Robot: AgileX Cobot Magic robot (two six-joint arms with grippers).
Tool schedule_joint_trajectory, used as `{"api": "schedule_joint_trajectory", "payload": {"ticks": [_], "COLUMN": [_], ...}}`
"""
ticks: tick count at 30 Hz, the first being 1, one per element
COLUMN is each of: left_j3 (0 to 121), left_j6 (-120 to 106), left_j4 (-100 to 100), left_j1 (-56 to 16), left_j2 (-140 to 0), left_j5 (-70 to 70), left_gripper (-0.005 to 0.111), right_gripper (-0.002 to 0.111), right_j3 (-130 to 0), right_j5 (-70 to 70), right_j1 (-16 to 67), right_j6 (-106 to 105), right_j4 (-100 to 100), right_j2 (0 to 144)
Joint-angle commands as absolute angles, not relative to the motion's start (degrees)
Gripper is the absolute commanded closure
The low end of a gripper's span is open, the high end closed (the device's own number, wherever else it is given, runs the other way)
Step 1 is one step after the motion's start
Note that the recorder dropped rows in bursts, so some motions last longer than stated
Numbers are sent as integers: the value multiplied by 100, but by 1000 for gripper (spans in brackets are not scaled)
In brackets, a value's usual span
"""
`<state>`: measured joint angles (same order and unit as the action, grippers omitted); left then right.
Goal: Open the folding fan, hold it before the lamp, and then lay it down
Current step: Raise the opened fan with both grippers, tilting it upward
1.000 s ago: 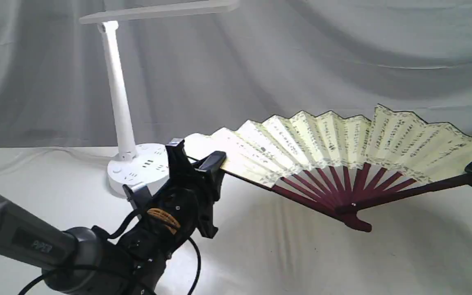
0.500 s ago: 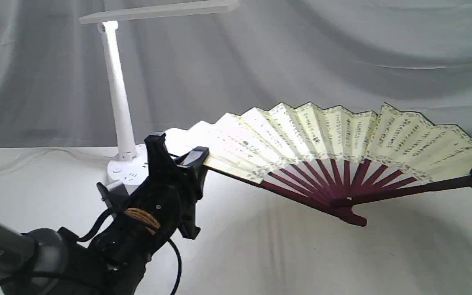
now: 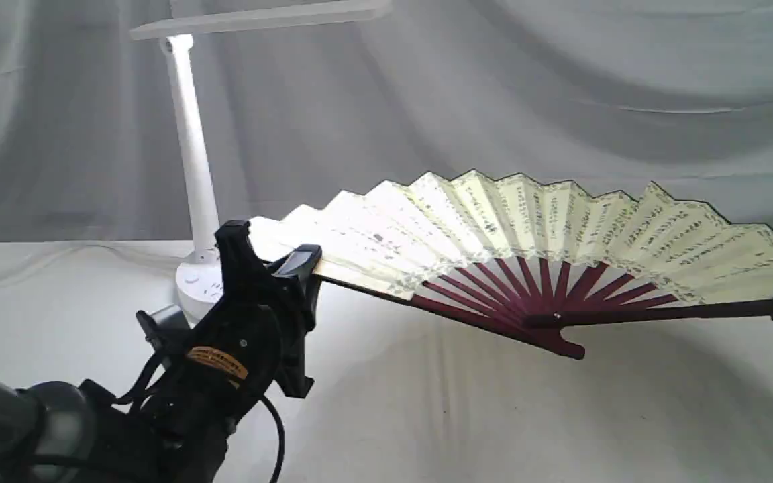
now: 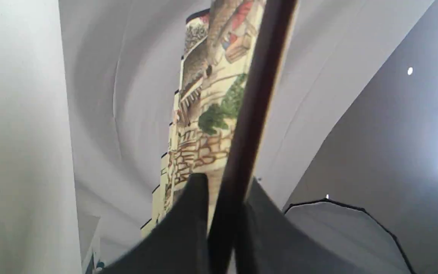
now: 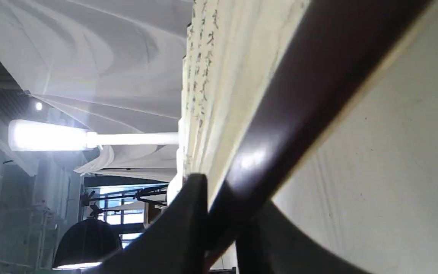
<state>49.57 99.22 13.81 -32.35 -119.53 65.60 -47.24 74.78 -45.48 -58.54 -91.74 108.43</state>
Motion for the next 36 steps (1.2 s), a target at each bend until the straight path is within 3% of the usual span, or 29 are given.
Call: {"api": "schedule_joint_trajectory", "payload": {"ticks": [1,36], "left_j3": [4952,4963], "left_j6": [10318,10348], "left_j4": [2450,2942], "left_j1": [-3136,-3125], "left_j2": [-11799,-11725], "left_j5": [6996,6996], "left_gripper": [107,107], "right_gripper": [108,108], "right_j3": [-4713,-4713], "right_j5": [6996,6996], "right_j1": [-4678,-4580], "right_j6": [-6077,-5843], "right_j4": [-8794,-8955], "right_j2": [10861,10851]}}
